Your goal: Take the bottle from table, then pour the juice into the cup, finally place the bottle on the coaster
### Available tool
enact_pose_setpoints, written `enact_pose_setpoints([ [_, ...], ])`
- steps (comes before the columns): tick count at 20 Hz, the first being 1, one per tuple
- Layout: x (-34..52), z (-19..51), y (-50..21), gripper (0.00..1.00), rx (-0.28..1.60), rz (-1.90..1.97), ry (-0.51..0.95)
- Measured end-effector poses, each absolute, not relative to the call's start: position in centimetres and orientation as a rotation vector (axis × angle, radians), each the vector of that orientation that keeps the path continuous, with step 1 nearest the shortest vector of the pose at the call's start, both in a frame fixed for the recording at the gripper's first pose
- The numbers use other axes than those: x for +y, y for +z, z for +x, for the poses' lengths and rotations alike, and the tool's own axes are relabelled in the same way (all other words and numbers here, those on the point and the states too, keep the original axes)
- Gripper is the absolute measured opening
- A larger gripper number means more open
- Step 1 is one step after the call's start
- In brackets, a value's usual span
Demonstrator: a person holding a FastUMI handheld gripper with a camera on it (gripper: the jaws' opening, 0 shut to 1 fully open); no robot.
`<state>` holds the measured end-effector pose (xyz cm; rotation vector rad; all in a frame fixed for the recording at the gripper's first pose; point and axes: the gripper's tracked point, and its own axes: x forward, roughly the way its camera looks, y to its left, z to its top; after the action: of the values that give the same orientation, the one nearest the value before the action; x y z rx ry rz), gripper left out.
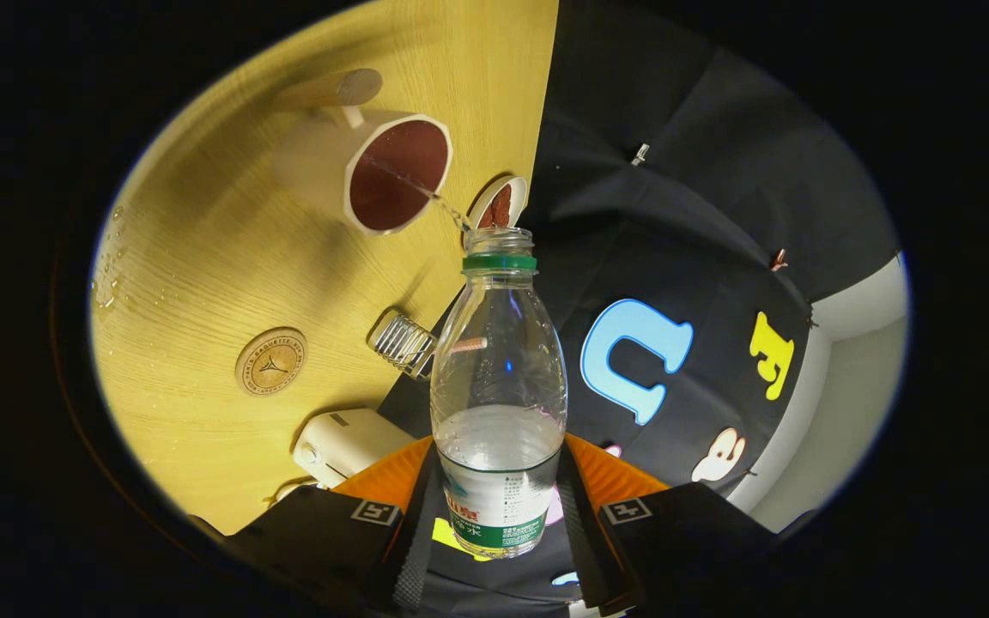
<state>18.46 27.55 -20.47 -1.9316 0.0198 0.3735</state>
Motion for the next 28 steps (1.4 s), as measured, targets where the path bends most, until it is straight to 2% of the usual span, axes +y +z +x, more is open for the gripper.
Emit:
enact_pose_setpoints([
  [16, 29.0, 18.8, -18.6, 0.70, -0.166, -2.122, 0.404],
  [22, 27.6, 18.7, -19.1, 0.70, -0.080, -2.006, 0.398],
  [28, 25.8, 17.7, -20.7, 0.70, 0.111, -1.615, 0.370],
])
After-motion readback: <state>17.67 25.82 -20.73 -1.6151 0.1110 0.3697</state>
